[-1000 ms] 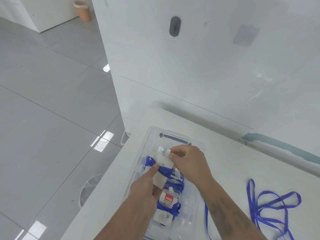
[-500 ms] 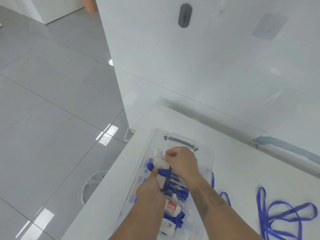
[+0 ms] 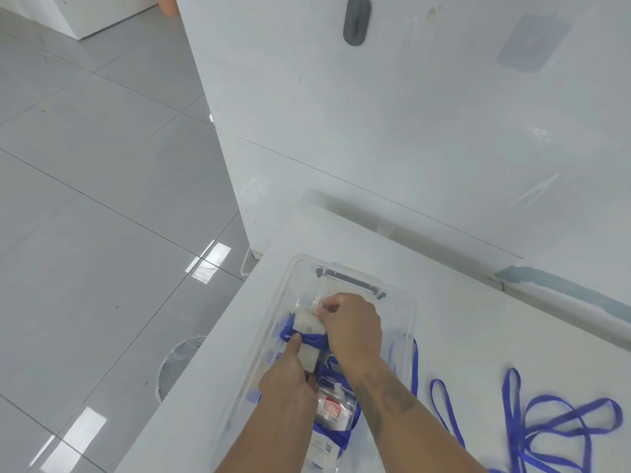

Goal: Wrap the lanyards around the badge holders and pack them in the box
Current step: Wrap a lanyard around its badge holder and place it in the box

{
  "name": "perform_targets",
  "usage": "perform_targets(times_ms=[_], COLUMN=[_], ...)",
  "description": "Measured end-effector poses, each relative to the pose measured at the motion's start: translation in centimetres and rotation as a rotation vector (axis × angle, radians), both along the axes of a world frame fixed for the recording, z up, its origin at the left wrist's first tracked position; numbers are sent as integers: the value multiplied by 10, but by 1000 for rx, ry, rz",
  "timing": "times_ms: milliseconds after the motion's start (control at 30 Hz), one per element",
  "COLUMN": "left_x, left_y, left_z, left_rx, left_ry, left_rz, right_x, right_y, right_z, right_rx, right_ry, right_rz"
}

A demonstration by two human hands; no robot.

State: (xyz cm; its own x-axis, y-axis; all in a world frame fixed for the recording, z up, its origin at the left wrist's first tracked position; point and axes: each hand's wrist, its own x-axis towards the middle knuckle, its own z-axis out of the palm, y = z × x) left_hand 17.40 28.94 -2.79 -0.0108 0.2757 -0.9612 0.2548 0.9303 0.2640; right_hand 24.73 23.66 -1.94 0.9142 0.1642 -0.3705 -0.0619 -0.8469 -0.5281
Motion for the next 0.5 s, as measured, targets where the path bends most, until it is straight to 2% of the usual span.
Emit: perform_targets(times_ms=[133, 367, 500], left_x=[-7, -16, -19], left_y=[-1, 1, 1], left_z=[17, 32, 41], left_rx=[-23, -52, -55], left_ry=[-75, -79, -80], left_rz=[27, 36, 24], right_x=[-3, -4, -5], right_y=[-3, -8, -13], right_z=[5, 8, 17], right_rx=[71, 173, 167], right_ry=[16, 153, 121], right_rz=[-78, -224, -207])
